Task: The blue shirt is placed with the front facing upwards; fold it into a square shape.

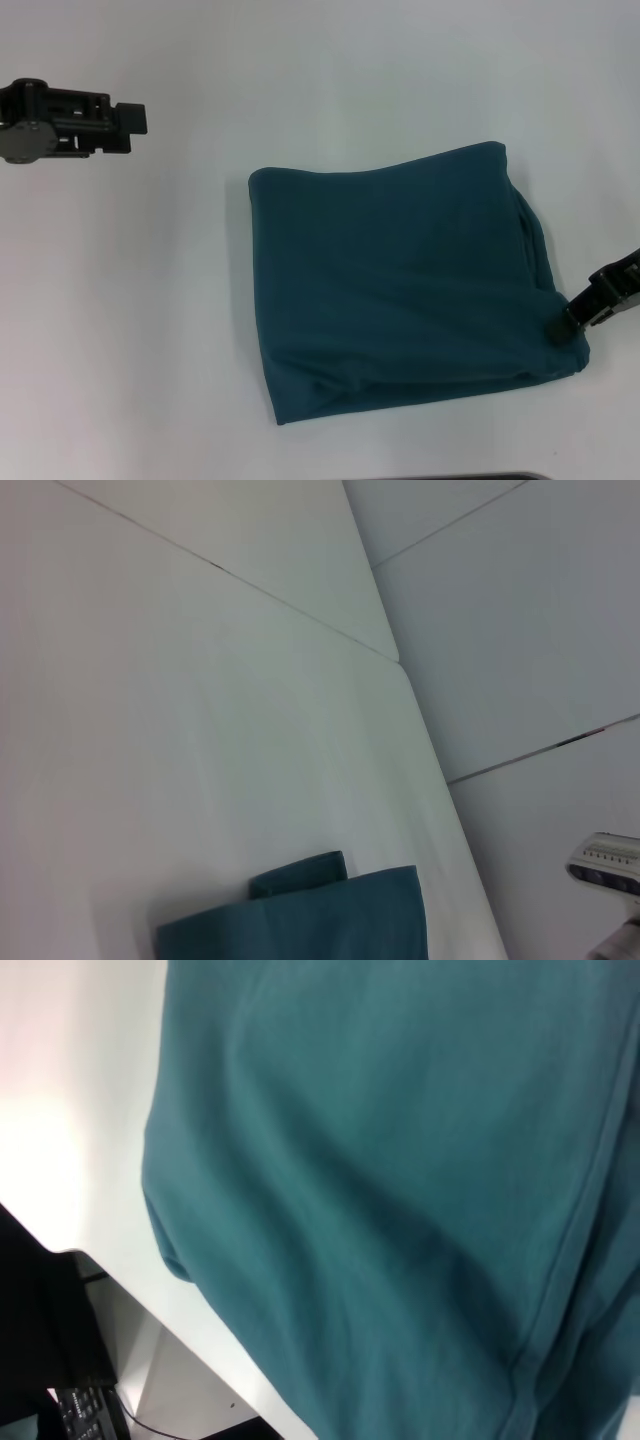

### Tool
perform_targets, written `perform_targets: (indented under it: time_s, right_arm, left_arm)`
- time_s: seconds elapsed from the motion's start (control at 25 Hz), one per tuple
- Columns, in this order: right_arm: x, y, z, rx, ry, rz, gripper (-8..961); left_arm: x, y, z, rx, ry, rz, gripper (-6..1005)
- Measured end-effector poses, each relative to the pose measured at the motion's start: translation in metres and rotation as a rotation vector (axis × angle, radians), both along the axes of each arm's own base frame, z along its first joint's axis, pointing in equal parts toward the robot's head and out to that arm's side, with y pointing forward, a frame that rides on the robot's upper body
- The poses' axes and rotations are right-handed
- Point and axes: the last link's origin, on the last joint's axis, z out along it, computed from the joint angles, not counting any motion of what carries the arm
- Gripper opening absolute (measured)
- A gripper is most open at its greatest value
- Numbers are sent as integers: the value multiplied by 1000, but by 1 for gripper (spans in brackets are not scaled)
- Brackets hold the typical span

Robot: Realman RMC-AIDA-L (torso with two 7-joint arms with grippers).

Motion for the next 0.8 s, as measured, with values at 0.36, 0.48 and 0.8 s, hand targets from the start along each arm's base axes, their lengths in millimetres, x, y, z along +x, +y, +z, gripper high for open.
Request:
perform_targets:
  time_s: [0.36, 0.48, 0.8]
  right_arm:
    - [6, 5, 2, 21, -88, -22, 321]
    - [2, 9, 11, 46, -62, -9, 320]
    - [-11, 10, 26, 85, 96, 54, 317]
  left_arm:
    - [0, 1, 2, 11, 2, 0, 506]
    - [-1, 1, 3, 16, 0, 2, 506]
    - [-6, 0, 11, 50, -10, 21, 507]
